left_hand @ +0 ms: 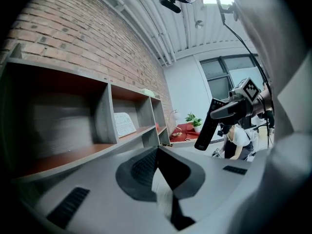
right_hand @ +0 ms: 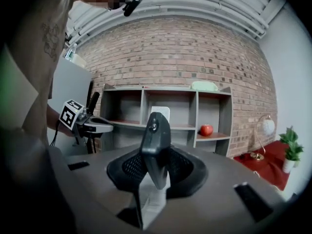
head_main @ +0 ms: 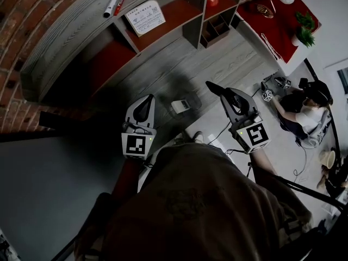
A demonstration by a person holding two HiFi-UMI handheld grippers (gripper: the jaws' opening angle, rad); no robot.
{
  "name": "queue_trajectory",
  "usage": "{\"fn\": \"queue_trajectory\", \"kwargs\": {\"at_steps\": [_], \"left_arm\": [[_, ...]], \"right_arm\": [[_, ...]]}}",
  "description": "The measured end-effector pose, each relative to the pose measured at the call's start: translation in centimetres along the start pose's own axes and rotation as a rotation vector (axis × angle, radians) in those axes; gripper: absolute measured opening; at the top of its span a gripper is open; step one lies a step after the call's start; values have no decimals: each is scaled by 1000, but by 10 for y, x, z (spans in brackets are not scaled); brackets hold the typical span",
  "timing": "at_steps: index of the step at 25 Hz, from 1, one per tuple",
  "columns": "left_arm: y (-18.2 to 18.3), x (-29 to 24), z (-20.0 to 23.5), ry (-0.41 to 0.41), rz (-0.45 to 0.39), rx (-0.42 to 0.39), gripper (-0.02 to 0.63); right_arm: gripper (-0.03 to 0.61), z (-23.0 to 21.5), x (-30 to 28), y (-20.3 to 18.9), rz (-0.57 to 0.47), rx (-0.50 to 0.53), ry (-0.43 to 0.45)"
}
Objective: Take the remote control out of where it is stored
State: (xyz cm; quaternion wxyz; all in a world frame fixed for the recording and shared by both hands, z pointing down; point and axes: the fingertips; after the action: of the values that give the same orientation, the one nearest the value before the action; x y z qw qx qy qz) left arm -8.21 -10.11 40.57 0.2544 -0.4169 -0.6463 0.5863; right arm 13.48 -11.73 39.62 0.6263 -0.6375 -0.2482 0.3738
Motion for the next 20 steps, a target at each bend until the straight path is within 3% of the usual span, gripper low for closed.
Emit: {"fn": "queue_trajectory", "kwargs": {"at_steps": [11, 20], "left_arm": [[-10, 5, 2, 9, 12, 28, 11], [-17, 13, 4, 8, 63, -24, 11]], "right_arm": [[86, -24, -67, -59, 187, -35, 44], [86, -38, -125, -122, 371, -152, 56]]}}
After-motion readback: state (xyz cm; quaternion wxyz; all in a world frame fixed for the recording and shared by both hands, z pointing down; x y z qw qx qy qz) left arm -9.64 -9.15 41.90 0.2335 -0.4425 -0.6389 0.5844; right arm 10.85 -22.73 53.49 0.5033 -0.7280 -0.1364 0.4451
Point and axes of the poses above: the fingertips, and each gripper's own axes: x backward along the fingers, z to its left, y out of its top, and after that the axes turned 7 degrees about -y, right-handed
